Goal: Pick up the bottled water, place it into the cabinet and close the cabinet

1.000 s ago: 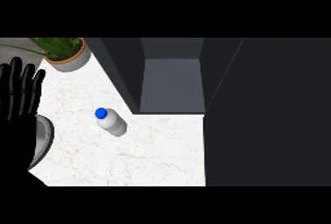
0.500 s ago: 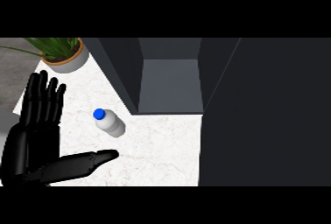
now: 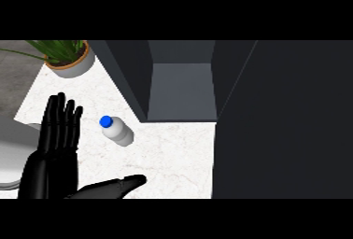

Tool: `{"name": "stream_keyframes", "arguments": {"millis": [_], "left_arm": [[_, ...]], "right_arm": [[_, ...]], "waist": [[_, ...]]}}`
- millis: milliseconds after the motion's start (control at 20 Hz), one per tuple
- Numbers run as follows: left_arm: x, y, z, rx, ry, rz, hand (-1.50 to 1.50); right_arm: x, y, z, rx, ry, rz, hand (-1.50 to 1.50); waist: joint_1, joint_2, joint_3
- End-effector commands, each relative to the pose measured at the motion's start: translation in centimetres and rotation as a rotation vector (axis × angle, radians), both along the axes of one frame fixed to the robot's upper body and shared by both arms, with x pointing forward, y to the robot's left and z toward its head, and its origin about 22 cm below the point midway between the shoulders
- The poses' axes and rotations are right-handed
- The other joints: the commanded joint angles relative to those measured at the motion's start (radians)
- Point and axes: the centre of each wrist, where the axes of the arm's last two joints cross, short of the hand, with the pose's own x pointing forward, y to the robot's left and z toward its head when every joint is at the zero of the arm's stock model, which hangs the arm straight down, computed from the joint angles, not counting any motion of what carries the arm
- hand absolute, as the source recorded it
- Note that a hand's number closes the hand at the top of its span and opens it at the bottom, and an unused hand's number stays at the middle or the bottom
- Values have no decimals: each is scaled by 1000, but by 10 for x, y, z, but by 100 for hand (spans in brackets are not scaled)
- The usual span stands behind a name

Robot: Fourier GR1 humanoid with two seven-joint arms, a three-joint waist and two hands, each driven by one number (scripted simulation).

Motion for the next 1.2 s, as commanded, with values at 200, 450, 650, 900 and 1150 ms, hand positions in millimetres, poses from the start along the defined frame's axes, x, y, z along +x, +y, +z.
{"name": "stream_keyframes", "arguments": {"millis": [200,450,650,900,1150], "left_arm": [[-9,0,-18,26,31,56,-150],[7,12,-46,20,69,113,-150],[8,24,-68,41,73,179,-150],[40,43,-101,16,125,170,-150],[32,57,-133,10,147,167,-150]], "right_arm": [[-32,6,27,25,-18,-12,-150],[-34,6,12,15,-11,-19,-150],[-50,-9,7,16,14,-4,-150],[-49,-2,16,-17,-26,7,-150],[-57,-7,14,-15,-11,-1,-150]], "waist": [[1,1,-1],[-2,1,-1],[-10,-1,0],[-9,2,-1],[-5,1,-1]]}}
